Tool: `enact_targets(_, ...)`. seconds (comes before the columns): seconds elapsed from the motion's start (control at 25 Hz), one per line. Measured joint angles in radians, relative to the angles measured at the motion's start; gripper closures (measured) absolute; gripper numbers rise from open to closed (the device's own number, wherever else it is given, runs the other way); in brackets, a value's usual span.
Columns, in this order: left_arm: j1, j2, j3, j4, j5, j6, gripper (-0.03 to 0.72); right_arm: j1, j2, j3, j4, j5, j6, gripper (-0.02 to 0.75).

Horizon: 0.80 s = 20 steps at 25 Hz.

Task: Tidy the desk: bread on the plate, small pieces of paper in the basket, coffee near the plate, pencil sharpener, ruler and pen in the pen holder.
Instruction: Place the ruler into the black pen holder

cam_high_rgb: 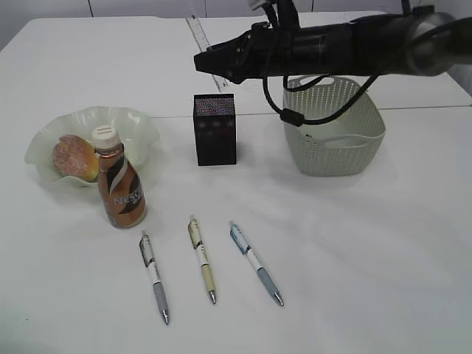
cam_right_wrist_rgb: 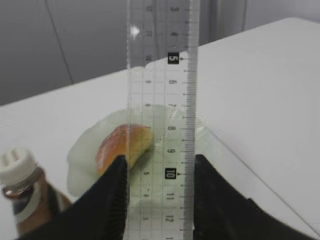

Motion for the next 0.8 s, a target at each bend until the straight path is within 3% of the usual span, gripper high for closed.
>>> enact_targets(0.16, 0.000, 0.000, 0.000, 0.051, 0.043, 0.000, 0.255, 0.000, 0.105, -0.096, 0.120, -0.015, -0.062, 0.467)
enact_targets(0.52, 0.000, 0.000, 0.000, 0.064, 0.081, 0.000, 0.255, 0.000, 0.300, -0.378, 0.143, -0.038, -0.074, 0.468)
enact_targets(0.8, 0.000, 0.000, 0.000, 0.080, 0.081, 0.000, 0.255, 0.000, 0.382, -0.416, 0.145, -0.058, -0.074, 0.467)
